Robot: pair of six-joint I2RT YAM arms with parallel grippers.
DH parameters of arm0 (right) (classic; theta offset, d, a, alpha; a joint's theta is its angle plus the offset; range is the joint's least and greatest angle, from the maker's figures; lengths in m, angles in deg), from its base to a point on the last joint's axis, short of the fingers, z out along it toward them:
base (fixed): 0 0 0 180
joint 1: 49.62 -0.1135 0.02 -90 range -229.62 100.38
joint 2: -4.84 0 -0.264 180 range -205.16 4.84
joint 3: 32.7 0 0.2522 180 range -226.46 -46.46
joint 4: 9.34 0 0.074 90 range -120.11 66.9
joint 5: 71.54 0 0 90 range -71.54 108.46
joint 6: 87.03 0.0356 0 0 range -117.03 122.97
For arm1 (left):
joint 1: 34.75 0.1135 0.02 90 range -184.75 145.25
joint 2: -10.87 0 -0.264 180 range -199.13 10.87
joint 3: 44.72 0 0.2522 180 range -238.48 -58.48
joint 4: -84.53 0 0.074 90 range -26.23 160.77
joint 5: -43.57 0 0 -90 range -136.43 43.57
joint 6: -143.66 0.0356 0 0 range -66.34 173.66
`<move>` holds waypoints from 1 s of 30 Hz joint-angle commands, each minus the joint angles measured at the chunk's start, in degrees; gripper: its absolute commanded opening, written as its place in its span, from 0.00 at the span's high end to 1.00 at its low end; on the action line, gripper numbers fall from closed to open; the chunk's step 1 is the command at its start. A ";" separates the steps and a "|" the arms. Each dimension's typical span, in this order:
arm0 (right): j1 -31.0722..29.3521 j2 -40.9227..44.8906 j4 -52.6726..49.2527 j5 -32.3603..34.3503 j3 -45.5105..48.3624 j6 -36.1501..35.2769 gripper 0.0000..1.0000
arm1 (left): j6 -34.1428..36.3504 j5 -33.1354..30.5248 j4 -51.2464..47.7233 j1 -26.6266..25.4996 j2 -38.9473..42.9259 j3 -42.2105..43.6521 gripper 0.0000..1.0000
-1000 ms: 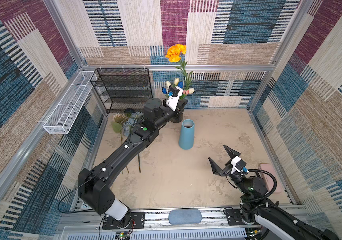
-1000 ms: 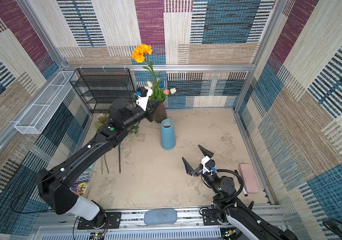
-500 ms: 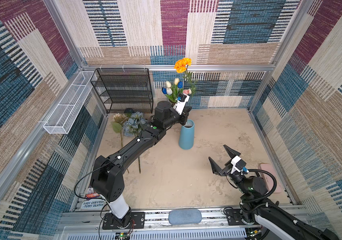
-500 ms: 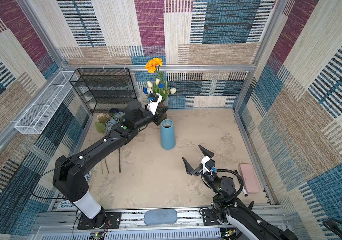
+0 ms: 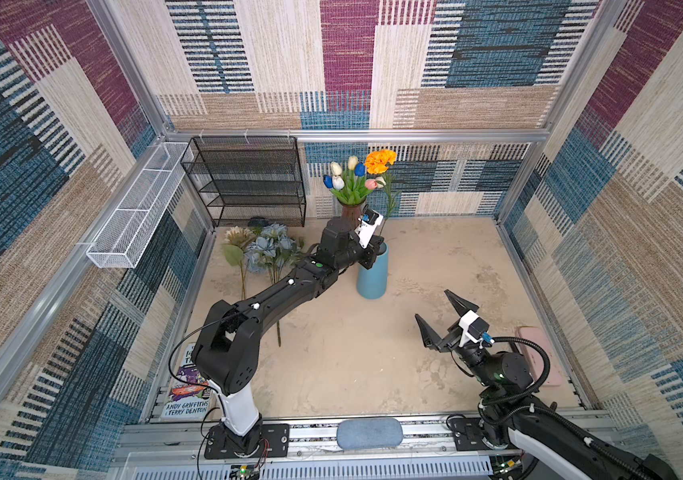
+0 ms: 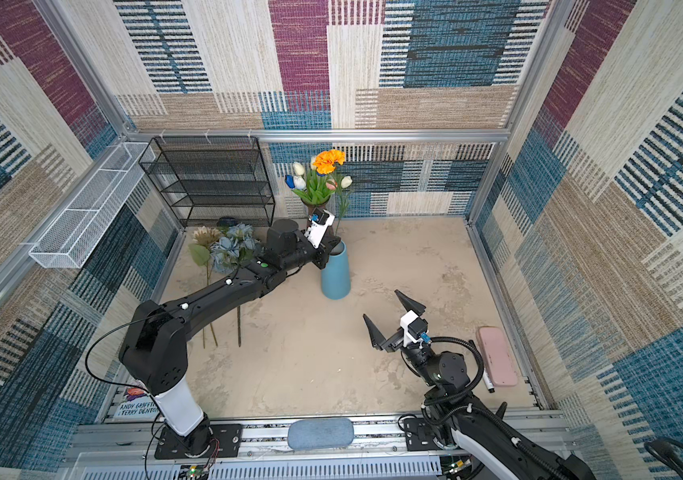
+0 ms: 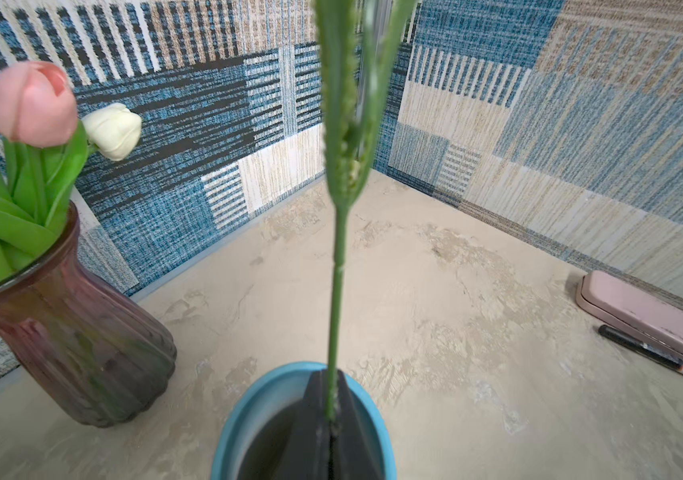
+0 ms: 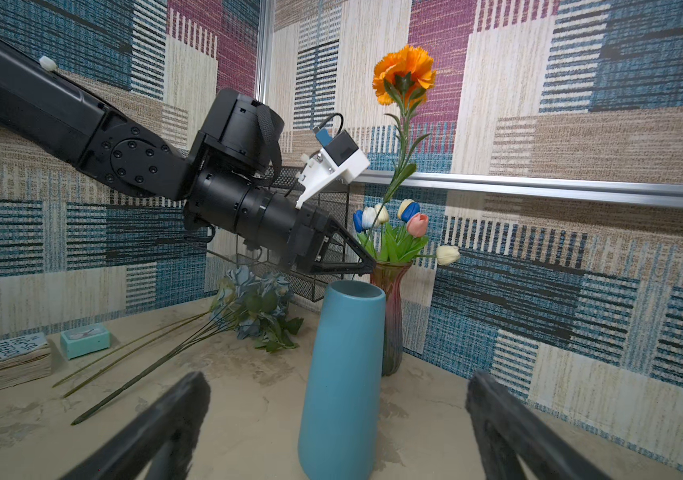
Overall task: Arrange the flowers into the vase
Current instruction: 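Carry the orange flower over the light blue vase and lower its stem in, then open the left gripper and draw it back from the vase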
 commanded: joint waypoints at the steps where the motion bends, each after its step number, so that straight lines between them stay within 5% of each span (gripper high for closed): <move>1: 0.00 -0.68 0.63 -0.56 0.83 -0.19 0.00 | 1.74 -1.21 2.97 -0.59 0.54 1.51 1.00; 6: 0.01 -2.01 1.03 -1.06 0.48 -0.05 0.00 | 2.05 -1.98 3.14 -0.99 1.41 3.31 0.78; 20: 0.00 -3.42 1.47 -1.16 0.36 -0.16 0.00 | 0.47 -9.26 -3.49 -0.52 10.72 7.31 0.64; 25: 0.00 -4.04 1.89 -1.81 0.27 0.20 0.00 | -1.23 -16.83 -16.25 4.71 17.43 8.90 0.62; 30: 0.00 -4.23 2.52 -2.07 0.33 0.76 0.00 | -12.11 -26.53 -28.77 17.37 19.28 11.20 0.61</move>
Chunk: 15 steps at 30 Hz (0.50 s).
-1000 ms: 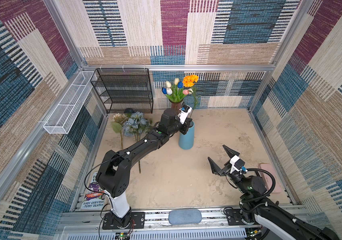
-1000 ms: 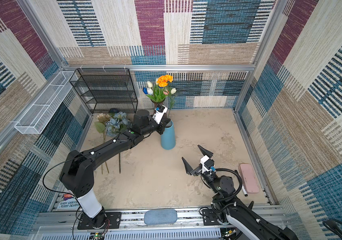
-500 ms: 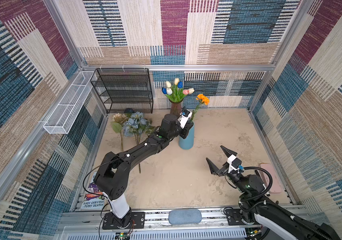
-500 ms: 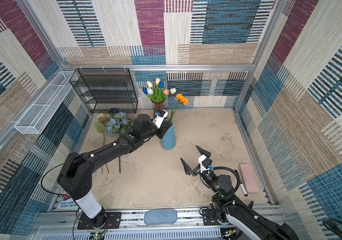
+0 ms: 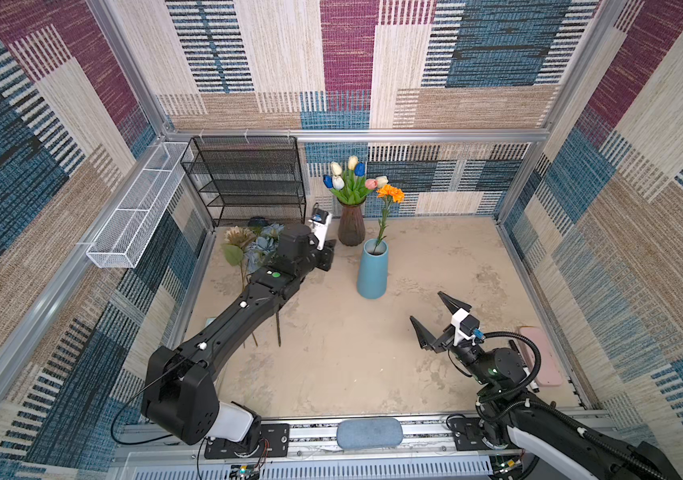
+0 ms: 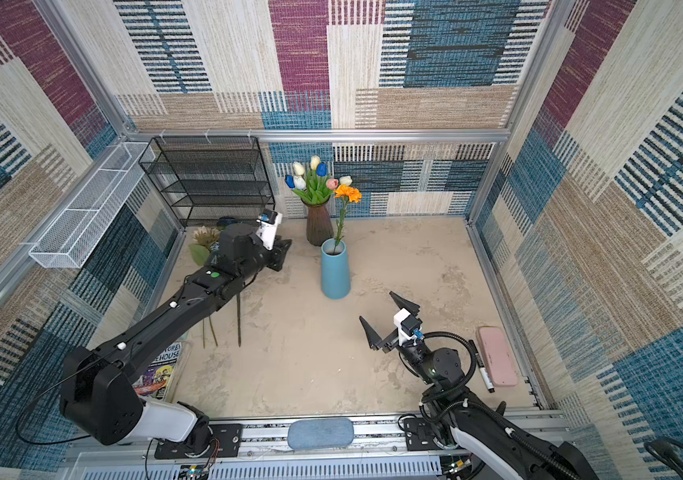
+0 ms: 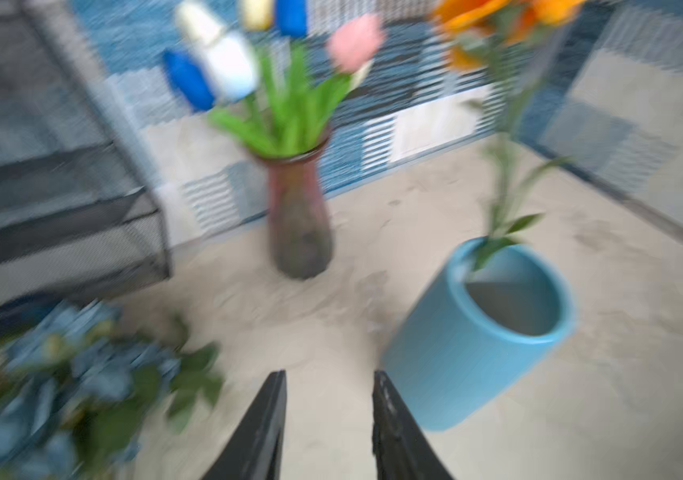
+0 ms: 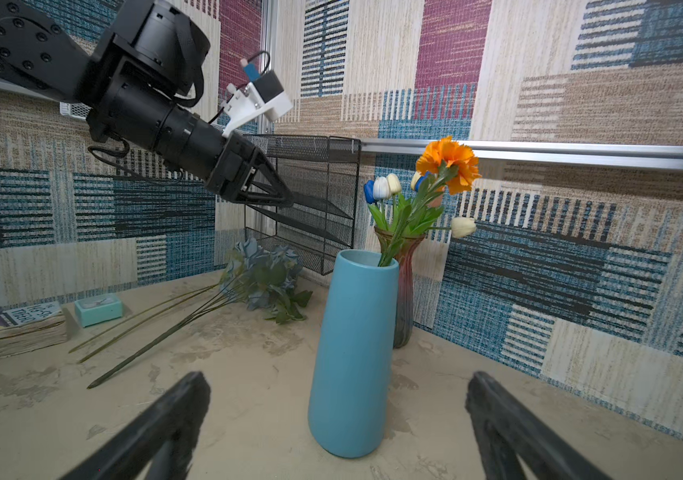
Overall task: Arrange the flowers into the vase
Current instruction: 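Open the left gripper and draw it back from the vase, then reach the left gripper to the flower pile and grasp the cream flower stem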
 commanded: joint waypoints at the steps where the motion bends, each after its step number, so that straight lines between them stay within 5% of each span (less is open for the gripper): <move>1: 0.00 -0.07 2.11 -0.66 0.30 0.77 0.00 | -10.45 -9.71 -14.32 7.55 -0.73 0.42 0.61; 9: 0.00 0.75 1.98 -0.31 0.54 0.88 0.00 | -14.17 -5.39 -22.71 24.21 -9.96 -1.15 0.58; 15: 0.00 0.94 1.78 -0.46 0.58 0.91 0.00 | -10.07 -5.59 -30.77 29.55 -20.00 -8.78 0.54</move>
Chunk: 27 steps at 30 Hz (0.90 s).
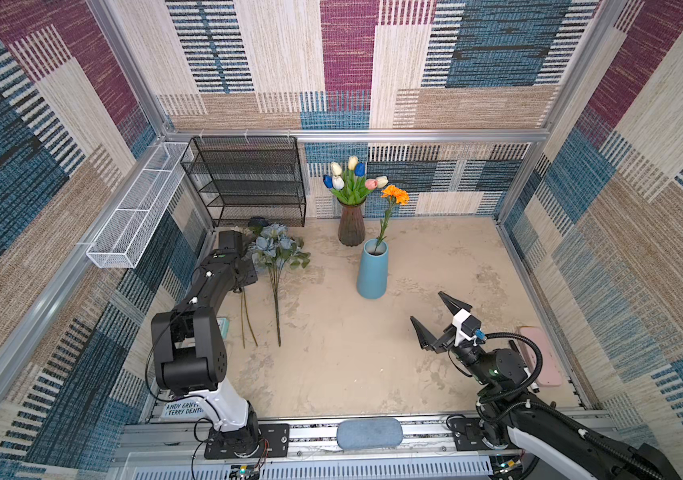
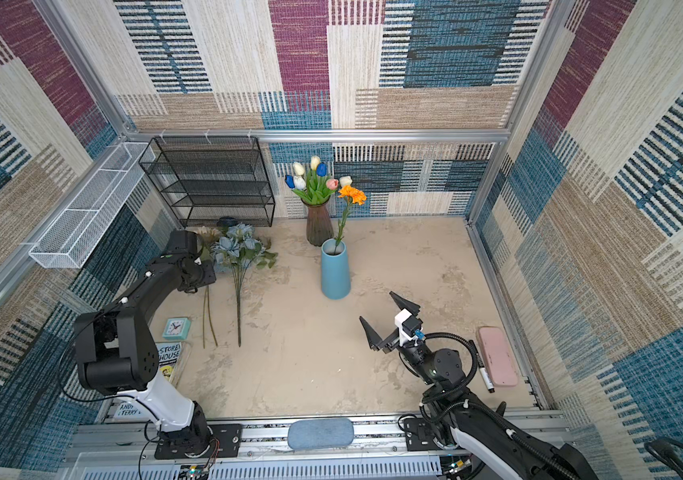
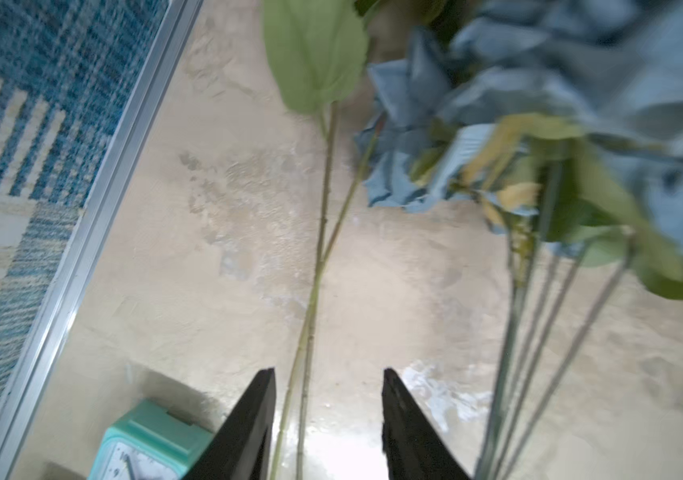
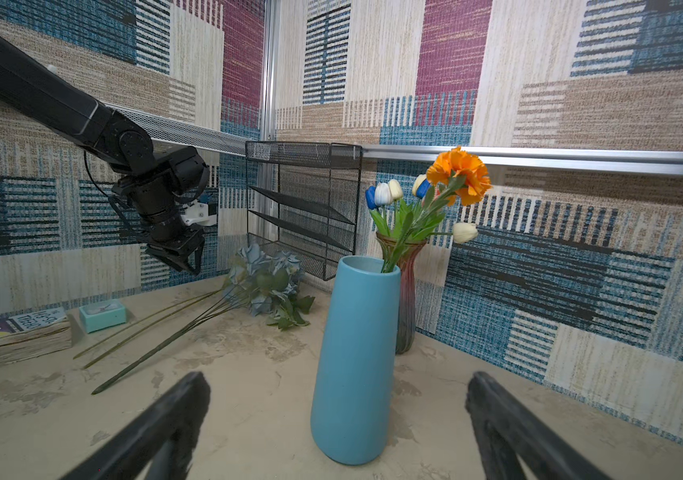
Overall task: Arrange the flowers into the vase
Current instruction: 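Reach the left gripper to the flower pile and grasp the cream flower stem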
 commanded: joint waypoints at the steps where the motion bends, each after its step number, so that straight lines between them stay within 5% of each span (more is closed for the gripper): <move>1: -0.02 0.13 1.77 -0.32 0.54 0.46 0.00 | 2.31 0.04 -6.16 1.40 -4.09 -3.48 0.53; 13: -0.02 0.04 1.69 0.08 0.51 0.21 0.00 | 7.83 1.27 -10.52 1.97 -16.03 -11.96 0.55; 27: -0.02 -1.62 2.12 -0.34 0.23 0.35 0.00 | 7.94 3.01 -9.95 1.67 -14.23 -9.52 0.95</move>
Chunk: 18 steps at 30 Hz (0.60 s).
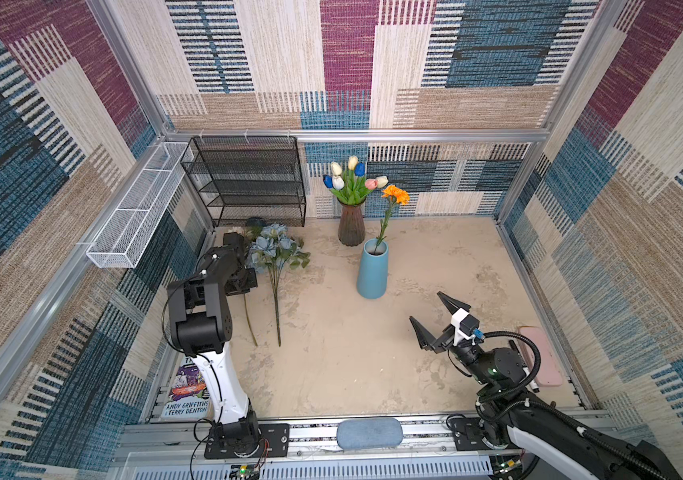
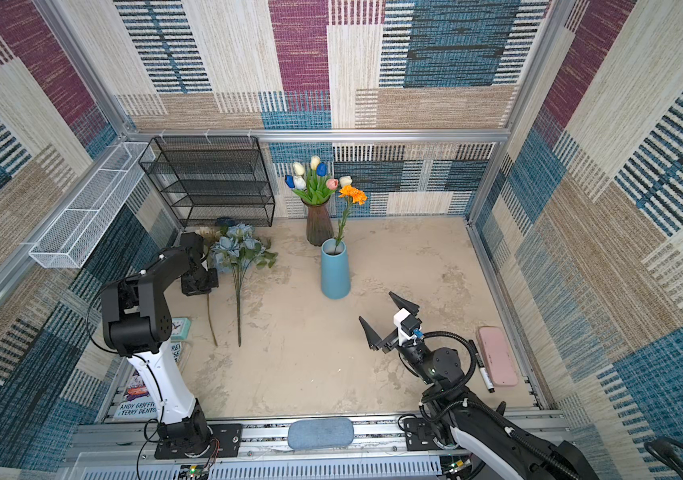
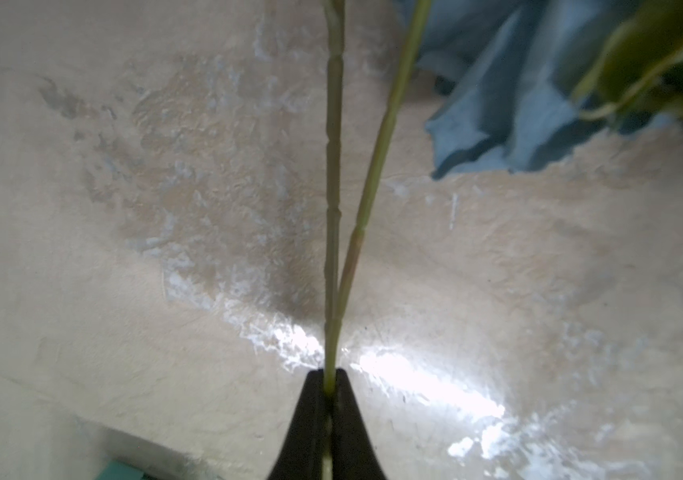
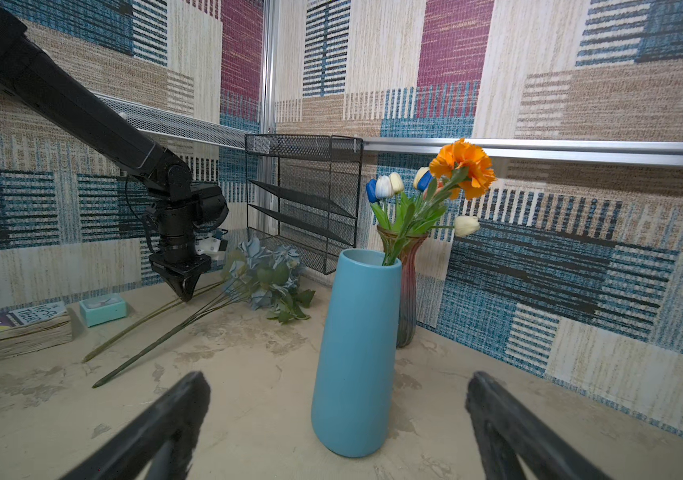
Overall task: Arrange the flowers into the vase
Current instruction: 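Reach the left gripper to the flower pile and grasp the cream flower stem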
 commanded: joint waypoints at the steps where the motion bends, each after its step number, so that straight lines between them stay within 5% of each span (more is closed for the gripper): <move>1: -0.01 -0.26 2.14 -0.42 0.22 0.40 0.00 | 1.57 1.29 -0.37 -0.14 1.23 0.82 0.96; 18: -0.02 -0.62 2.39 0.04 0.21 0.68 0.00 | -3.64 4.08 0.03 -1.38 13.55 5.64 1.00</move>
